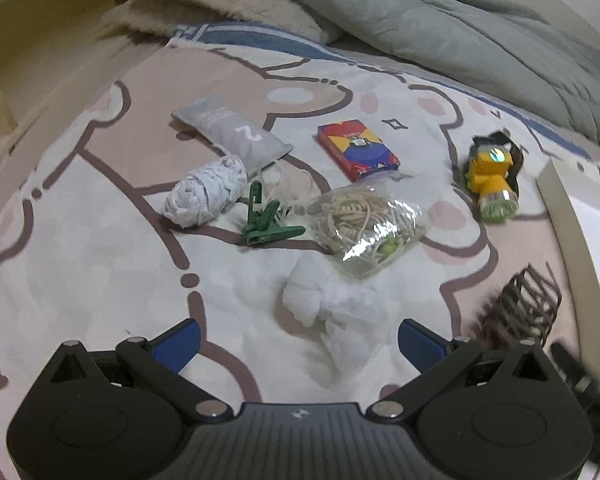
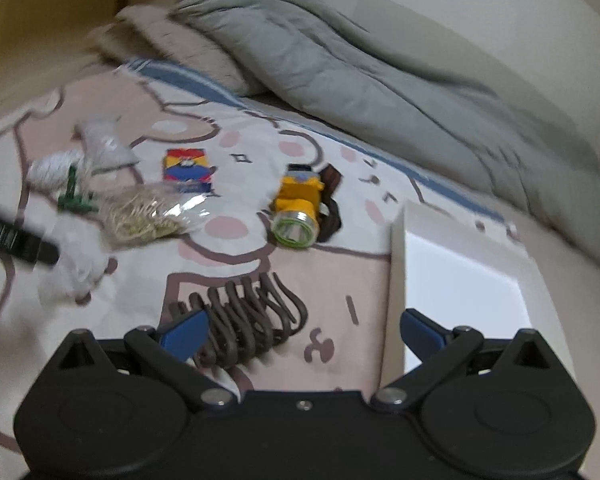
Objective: Organize objects
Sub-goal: 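Grasp the dark brown claw clip with the right gripper while the left grasps the white tissue bundle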
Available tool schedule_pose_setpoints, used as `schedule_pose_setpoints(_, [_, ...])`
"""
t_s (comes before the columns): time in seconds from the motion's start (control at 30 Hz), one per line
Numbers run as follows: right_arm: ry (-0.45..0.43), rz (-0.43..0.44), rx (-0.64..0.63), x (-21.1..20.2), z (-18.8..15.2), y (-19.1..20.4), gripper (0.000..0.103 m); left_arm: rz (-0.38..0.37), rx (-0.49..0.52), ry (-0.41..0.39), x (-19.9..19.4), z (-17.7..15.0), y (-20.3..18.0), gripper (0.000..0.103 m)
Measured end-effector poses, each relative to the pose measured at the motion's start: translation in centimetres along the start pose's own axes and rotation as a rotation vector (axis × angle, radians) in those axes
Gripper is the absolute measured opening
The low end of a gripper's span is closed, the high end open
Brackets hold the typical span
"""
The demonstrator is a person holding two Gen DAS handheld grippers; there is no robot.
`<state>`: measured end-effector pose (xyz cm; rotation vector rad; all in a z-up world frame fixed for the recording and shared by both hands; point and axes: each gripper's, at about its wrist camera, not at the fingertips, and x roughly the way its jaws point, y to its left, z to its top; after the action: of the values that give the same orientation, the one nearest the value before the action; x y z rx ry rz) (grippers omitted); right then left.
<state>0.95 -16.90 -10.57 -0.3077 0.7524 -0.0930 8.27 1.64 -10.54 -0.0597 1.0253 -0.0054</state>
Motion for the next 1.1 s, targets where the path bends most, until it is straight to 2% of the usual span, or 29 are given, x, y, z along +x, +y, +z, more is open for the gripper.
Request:
schedule_pose_setpoints(0.13, [-0.036, 0.001, -0.134, 0.2, -0.3, 2.1, 0.103, -0.031, -0.055, 0.016, 1.1, 0.6, 0.1, 0.103])
schedule_pose_setpoints(0.3, [-0.059, 0.029, -0.211, 0.5, -0.5, 3.7, 0.103, -0.012, -0.101, 0.031, 3.0, 0.8, 0.0, 0.103])
schedule_pose_setpoints(0.63, [-0.075, -0.018, -0.364, 1.4, -1.7, 5.9, 0.103, -0.002, -0.195, 0.029, 5.7, 1.3, 0.6, 0.103])
schedule_pose_setpoints(0.7, [-0.089, -0.031, -0.407, 1.4, -2.0, 6.4, 0.1, 0.005, -0.213, 0.046, 6.6, 1.2, 1.0, 0.103])
schedule_pose_setpoints(0.77, [-0.102, -0.051, -0.461, 1.5, -2.4, 7.0, 0.089, -0.009, -0.222, 0.048, 7.0, 1.0, 1.3, 0.103])
schedule_pose_setpoints(0.9, [-0.129, -0.12, -0.579, 1.8, -3.1, 7.8, 0.078, -0.019, -0.181, 0.031, 6.8, 0.5, 1.1, 0.103])
schedule_pose_setpoints(0.97, [-0.134, -0.142, -0.619, 1.9, -3.3, 8.1, 0.06, -0.025, -0.155, 0.027, 6.8, 0.1, 1.0, 0.103])
schedule_pose_setpoints(1.0, [-0.13, -0.15, -0.634, 2.0, -3.4, 8.2, 0.055, -0.029, -0.131, 0.025, 6.7, -0.1, 1.0, 0.103])
schedule_pose_setpoints(1.07, [-0.114, -0.177, -0.658, 2.4, -3.5, 8.3, 0.037, -0.041, -0.093, 0.04, 6.6, -0.4, 0.8, 0.103])
schedule_pose_setpoints(1.1, [-0.107, -0.184, -0.663, 2.5, -3.5, 8.3, 0.032, -0.046, -0.083, 0.046, 6.5, -0.5, 0.8, 0.103])
